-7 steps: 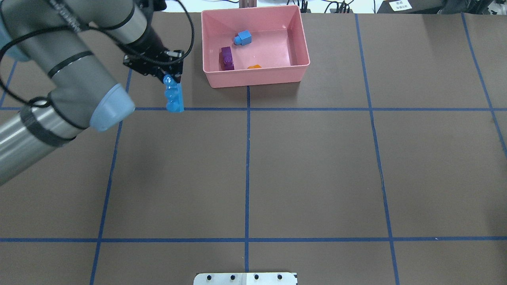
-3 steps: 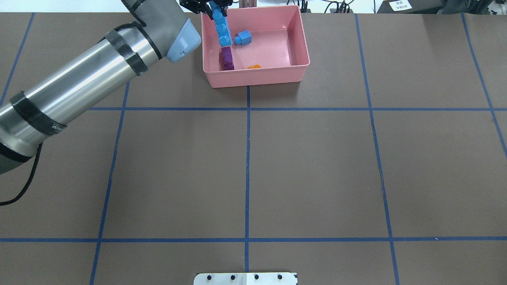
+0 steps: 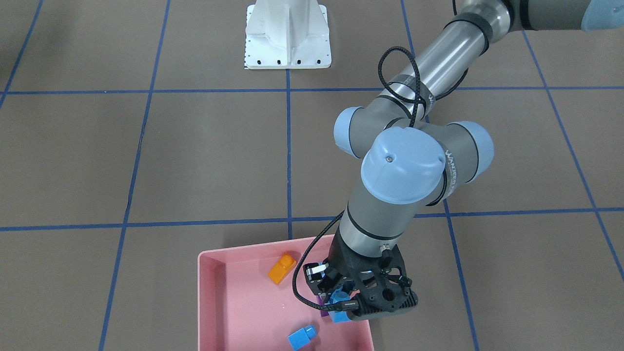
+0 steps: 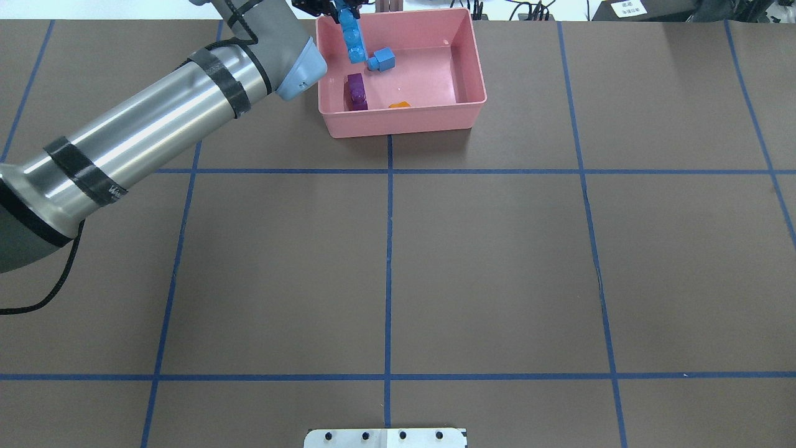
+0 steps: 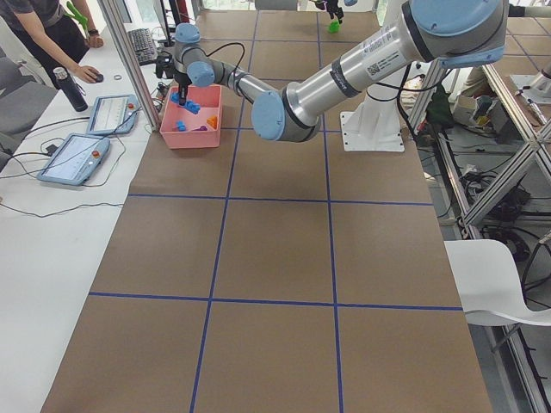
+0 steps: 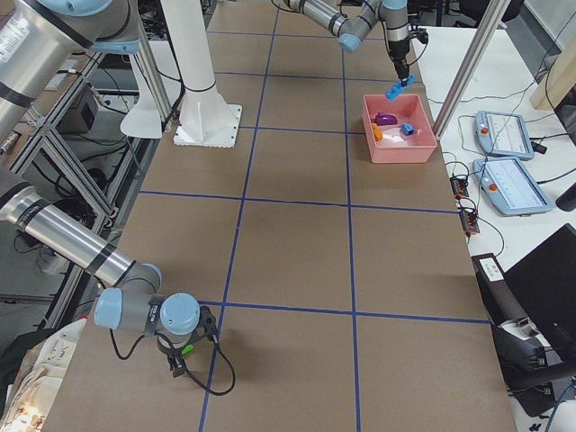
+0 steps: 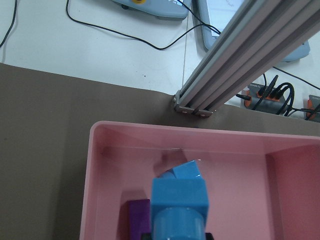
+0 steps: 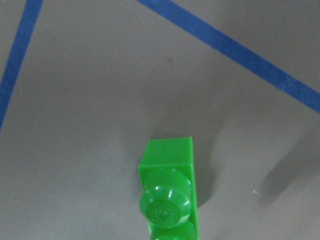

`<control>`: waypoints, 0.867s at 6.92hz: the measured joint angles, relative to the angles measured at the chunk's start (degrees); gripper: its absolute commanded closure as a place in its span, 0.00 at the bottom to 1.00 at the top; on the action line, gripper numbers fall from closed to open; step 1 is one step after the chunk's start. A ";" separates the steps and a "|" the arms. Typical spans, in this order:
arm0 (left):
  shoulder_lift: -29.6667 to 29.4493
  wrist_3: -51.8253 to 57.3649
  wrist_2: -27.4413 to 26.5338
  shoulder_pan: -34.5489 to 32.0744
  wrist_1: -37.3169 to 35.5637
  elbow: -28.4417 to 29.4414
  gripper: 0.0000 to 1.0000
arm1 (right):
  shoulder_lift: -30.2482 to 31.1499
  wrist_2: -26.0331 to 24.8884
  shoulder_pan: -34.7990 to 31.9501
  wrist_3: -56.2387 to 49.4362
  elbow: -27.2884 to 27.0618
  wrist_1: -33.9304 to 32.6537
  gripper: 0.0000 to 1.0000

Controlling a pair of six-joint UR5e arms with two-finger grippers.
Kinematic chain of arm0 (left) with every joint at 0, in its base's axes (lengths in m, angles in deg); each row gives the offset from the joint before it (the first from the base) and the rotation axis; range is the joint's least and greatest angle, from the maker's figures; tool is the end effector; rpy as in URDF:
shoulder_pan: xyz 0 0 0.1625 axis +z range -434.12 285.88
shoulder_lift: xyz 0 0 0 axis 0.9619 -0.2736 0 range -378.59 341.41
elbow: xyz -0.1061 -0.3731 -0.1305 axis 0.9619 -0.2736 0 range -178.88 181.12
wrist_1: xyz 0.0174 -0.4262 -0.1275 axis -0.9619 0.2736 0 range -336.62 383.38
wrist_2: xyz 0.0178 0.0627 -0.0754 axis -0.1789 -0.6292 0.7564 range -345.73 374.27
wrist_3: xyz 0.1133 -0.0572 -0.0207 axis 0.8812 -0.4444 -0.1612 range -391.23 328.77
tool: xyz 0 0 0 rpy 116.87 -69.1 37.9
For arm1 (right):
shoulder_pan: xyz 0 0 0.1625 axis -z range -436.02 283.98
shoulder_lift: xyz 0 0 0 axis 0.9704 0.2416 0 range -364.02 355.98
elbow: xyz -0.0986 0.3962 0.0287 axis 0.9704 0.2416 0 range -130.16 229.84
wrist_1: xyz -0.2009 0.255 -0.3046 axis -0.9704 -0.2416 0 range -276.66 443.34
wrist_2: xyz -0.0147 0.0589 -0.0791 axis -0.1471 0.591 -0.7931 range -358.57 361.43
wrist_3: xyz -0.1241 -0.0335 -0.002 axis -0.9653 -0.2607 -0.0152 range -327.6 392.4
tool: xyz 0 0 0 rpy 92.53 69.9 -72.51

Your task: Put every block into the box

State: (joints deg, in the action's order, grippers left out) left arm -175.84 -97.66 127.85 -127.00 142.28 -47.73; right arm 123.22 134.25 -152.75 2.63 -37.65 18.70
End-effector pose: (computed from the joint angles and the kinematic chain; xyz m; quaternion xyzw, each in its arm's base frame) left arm 0.4854 -0.7770 0.1199 0.1372 0.4672 -0.1284 0.8640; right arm 0.0098 -0.1585 0.8760 -0.0634 -0.3752 -0.2963 0.8760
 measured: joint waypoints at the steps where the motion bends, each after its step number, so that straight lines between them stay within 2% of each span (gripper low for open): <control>1: -0.11 -0.01 -0.68 0.26 1.35 1.24 0.47 | 0.02 1.31 0.00 0.38 0.79 0.49 0.11; 3: -0.21 -0.01 -2.29 1.08 4.18 3.26 0.01 | -0.38 2.31 0.00 0.83 1.45 0.79 0.34; 4: -0.39 -0.02 -2.66 1.17 4.80 3.58 0.00 | -0.67 2.42 0.00 1.19 1.50 0.82 0.81; 5: -0.71 -0.13 -2.66 0.97 4.97 3.50 0.00 | -0.82 2.68 0.00 1.59 1.53 0.83 1.00; 6: -0.97 -0.20 -1.83 0.25 4.81 2.85 0.00 | -0.89 3.28 0.00 1.79 1.54 0.85 1.00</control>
State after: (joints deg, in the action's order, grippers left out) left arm -176.80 -97.86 126.02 -126.74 147.08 -44.88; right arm 122.33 137.52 -152.75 4.43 -36.12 19.55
